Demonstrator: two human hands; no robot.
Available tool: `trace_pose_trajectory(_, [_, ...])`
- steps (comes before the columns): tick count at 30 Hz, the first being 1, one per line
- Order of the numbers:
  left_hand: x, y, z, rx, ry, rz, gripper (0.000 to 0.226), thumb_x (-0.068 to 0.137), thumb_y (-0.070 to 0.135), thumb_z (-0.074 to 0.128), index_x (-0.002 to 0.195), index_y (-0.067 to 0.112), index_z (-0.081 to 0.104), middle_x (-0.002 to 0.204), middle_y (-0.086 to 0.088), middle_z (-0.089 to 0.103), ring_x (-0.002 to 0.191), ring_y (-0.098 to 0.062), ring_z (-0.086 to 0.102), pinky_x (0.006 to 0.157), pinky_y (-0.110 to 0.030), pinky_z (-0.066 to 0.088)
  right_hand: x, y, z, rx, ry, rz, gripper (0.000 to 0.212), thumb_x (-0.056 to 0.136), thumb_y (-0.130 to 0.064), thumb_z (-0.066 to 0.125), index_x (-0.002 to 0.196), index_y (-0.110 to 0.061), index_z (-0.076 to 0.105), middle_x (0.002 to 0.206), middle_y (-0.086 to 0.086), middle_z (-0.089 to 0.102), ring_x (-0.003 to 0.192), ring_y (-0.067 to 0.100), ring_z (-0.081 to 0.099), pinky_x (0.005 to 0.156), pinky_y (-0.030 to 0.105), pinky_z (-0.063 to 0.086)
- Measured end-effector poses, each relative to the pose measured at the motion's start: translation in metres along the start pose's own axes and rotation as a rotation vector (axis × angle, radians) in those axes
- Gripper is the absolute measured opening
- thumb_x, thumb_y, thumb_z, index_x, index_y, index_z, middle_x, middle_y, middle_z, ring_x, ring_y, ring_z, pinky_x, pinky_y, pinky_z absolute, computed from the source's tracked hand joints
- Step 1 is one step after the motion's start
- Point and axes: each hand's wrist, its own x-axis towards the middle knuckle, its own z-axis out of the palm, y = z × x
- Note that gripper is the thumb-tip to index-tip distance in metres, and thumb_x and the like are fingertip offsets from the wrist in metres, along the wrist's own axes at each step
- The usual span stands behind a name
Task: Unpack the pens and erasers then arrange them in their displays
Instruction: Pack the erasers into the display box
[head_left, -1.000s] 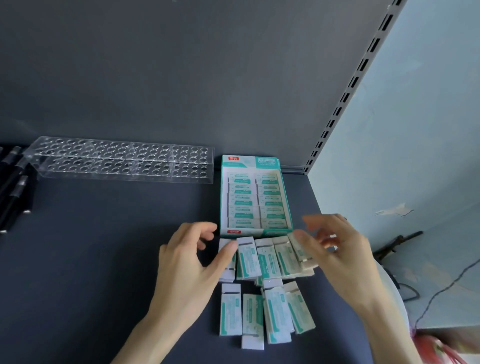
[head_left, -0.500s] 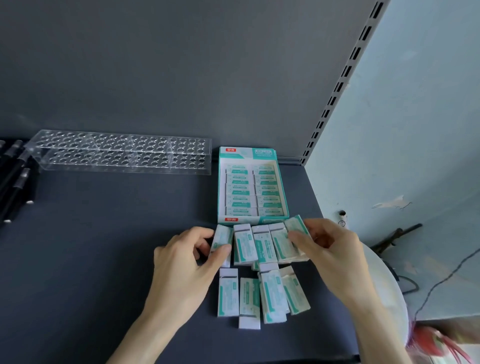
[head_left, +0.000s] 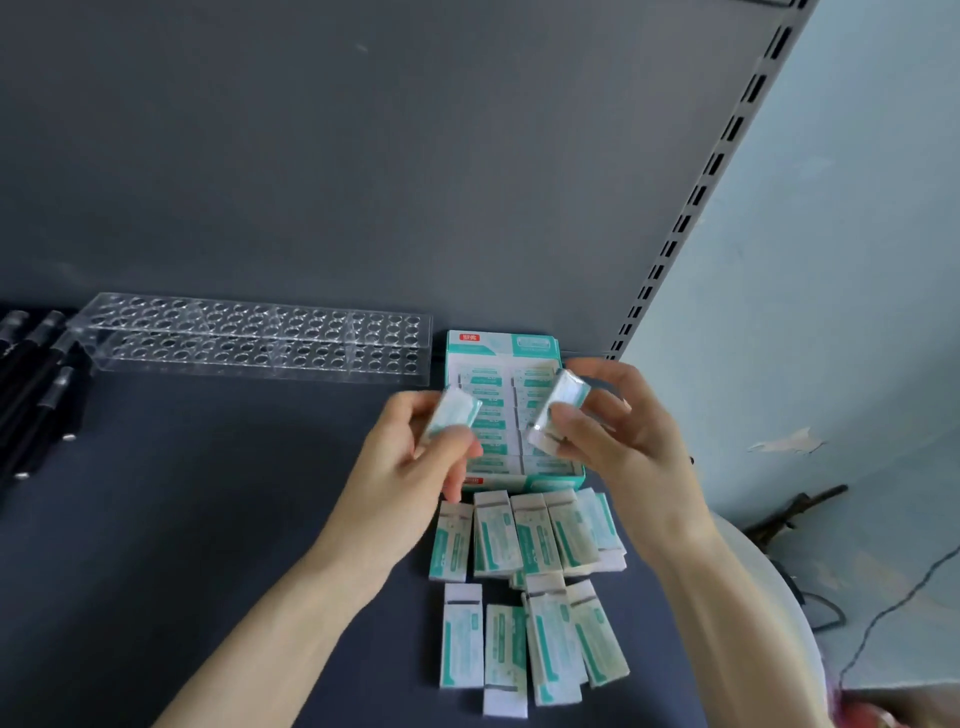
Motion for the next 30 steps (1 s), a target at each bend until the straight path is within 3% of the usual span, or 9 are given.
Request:
trace_pose_trajectory(4, [0.024,0.006,0.004,-0.161,-0.149,-0.134,0.017,0.08,0.032,0.069,0.072,0.017,0.068,0.062,0.0,0.045,0.052,-0.01,0.035,0.048,-0.02,0.028,0.024,0.004,0.015,0.024,-0.038,-0.04,0.018,0.081,-0.014,0.069,0.096,-0.019,0.061,0.092,0.01,0.069,0.083,0.021,0.063,0.079,0.033,0.053])
trace_pose_trajectory(8, [0.047,0.003,-0.005,-0.378,-0.17,-0.296,0.04,0.066,0.033,0.076,0.091,0.002,0.068,0.061,-0.001,0.046,0.051,-0.009,0.033,0.046,-0.019,0.024,0.043,0.011,0.022,0.085,-0.08,-0.021,0.017,0.078,-0.015,0.067,0.093,-0.02,0.06,0.089,0.007,0.067,0.081,0.018,0.061,0.073,0.025,0.05])
trace_pose_trajectory(11, [0.059,0.0,-0.014,-0.416,-0.163,-0.265,0.02,0.066,0.025,0.078,0.075,0.009,0.07,0.061,0.002,0.043,0.051,-0.007,0.033,0.044,-0.016,0.028,0.051,0.015,0.023,0.115,-0.111,0.034,0.017,0.076,-0.02,0.072,0.09,-0.017,0.062,0.089,0.008,0.065,0.083,0.02,0.063,0.079,0.027,0.052])
trace_pose_trajectory(13, [0.066,-0.002,-0.017,-0.333,-0.117,-0.204,0.006,0.072,0.016,0.076,0.071,0.011,0.073,0.059,0.006,0.044,0.05,-0.006,0.034,0.046,-0.016,0.029,0.058,0.017,0.02,-0.012,-0.091,0.054,0.017,0.076,-0.021,0.075,0.089,-0.015,0.065,0.087,0.004,0.067,0.082,0.017,0.066,0.081,0.027,0.053])
trace_pose_trajectory(17, [0.073,-0.013,-0.017,-0.077,0.053,-0.092,0.012,0.08,0.012,0.073,0.09,0.007,0.069,0.064,0.004,0.059,0.05,-0.005,0.041,0.049,-0.016,0.036,0.073,0.021,0.017,-0.383,-0.045,0.019,0.013,0.078,-0.007,0.073,0.086,-0.017,0.068,0.077,-0.009,0.071,0.075,0.003,0.066,0.067,0.011,0.048])
trace_pose_trajectory(20, [0.072,-0.021,-0.015,-0.093,0.134,-0.071,0.009,0.086,0.017,0.066,0.091,0.012,0.061,0.06,0.011,0.059,0.048,-0.002,0.043,0.049,-0.014,0.039,0.084,0.028,0.016,-0.582,0.01,0.005,0.016,0.078,-0.008,0.074,0.089,-0.018,0.068,0.086,-0.004,0.07,0.08,0.004,0.066,0.069,0.011,0.05])
trace_pose_trajectory(25, [0.07,-0.033,-0.015,-0.12,0.183,-0.091,0.008,0.092,0.015,0.051,0.092,0.01,0.057,0.069,0.003,0.062,0.049,-0.007,0.043,0.051,-0.017,0.041,0.089,0.039,0.019,-0.77,0.012,-0.114,0.015,0.076,-0.006,0.075,0.091,-0.007,0.071,0.095,-0.003,0.057,0.078,0.0,0.061,0.07,0.002,0.045])
trace_pose_trajectory(28, [0.069,-0.037,-0.013,-0.128,0.186,-0.057,0.01,0.093,0.012,0.051,0.092,0.01,0.061,0.072,0.004,0.062,0.056,-0.004,0.049,0.053,-0.017,0.044,0.09,0.043,0.02,-0.847,-0.006,-0.159,0.014,0.076,-0.008,0.076,0.09,-0.006,0.072,0.092,-0.006,0.056,0.072,0.003,0.061,0.073,0.007,0.047])
trace_pose_trajectory(30, [0.069,-0.038,-0.012,-0.12,0.185,-0.021,0.01,0.093,0.012,0.054,0.091,0.012,0.064,0.068,0.005,0.061,0.06,-0.003,0.052,0.054,-0.016,0.045,0.09,0.045,0.019,-0.905,-0.026,-0.183,0.014,0.078,-0.008,0.074,0.091,-0.005,0.073,0.095,-0.004,0.058,0.073,0.01,0.063,0.078,0.019,0.052])
